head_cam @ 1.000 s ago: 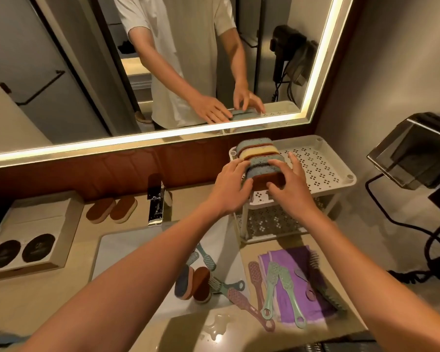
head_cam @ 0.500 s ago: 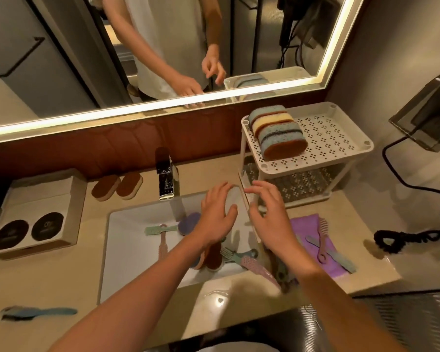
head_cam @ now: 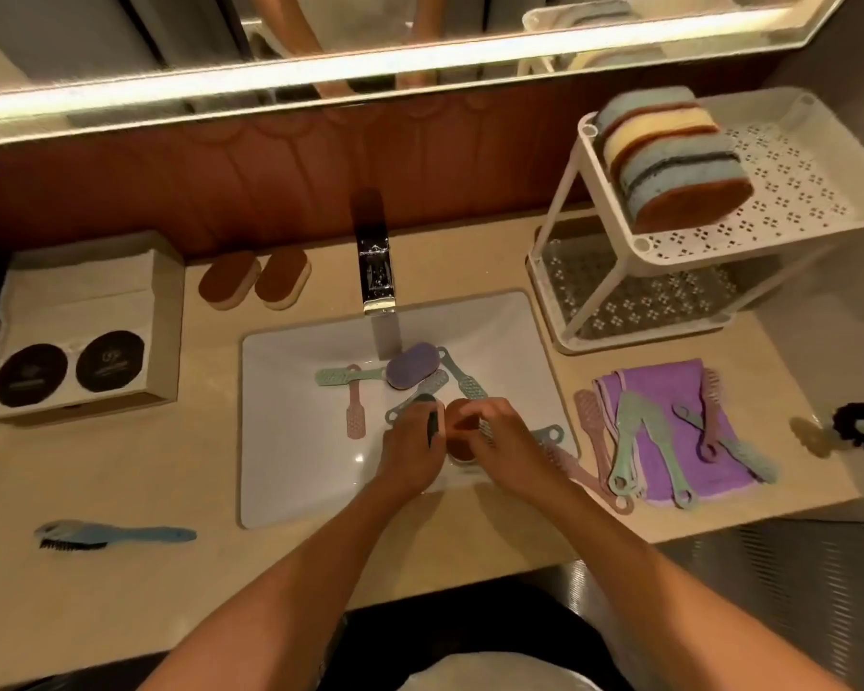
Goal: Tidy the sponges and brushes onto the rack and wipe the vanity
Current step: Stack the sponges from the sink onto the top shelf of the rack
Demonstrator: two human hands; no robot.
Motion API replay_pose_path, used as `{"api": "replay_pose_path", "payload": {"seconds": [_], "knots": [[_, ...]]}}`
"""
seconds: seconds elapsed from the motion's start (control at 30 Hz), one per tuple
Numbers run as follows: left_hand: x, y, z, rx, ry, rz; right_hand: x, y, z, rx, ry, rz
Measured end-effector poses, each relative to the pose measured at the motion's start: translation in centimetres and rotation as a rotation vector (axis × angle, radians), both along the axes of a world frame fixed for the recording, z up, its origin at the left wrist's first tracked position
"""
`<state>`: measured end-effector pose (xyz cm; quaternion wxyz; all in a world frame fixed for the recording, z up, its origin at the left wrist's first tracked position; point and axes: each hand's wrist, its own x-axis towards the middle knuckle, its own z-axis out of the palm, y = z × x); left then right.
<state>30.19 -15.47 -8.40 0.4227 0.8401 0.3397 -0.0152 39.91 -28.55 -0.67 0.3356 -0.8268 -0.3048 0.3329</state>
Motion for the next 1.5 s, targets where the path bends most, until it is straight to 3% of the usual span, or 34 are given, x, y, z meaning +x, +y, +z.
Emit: {"api": "replay_pose_path", "payload": {"seconds": [0.27,0.47,0.6,0.77,0.9,1.17,1.37,1.5], "knots": [[-2.0,-0.3,-5.7,-0.013,0.239,0.117,-0.7,2.6,-7.1,-0.099,-0.069,0.13],[-0.8,-0.2,-8.0,0.018,0.4,-0.063,-1.2,3.1,-12.8,-0.175,-0.266,0.242],[-0.5,0.2,-8.2,0.145,0.371,-0.223,-1.1,3.2,-14.1,-0.235,-0.282,0.242],[-0.3,-0.4,-9.5,0.06,0.403,-0.253,-1.5,3.2,-14.8,-0.37,-0.346,0.209],[0.0,-0.3,-10.1,-0.062,0.368,-0.192,-1.6,3.5,-14.1,-0.428,-0.396,0.213],[0.7,0.5,-10.2,-0.125,0.364,-0.095,-1.2,4.1,-14.5,-0.55,-0.331,0.259],[-0.8,0.5,-8.4,-0.004,0.15,0.084,0.1,5.7,-15.0,-0.571,-0.359,0.325],[-0.6,0.4,-7.6,0.013,0.2,0.185,0.5,6.9,-16.5,-0.615,-0.529,0.418]]}}
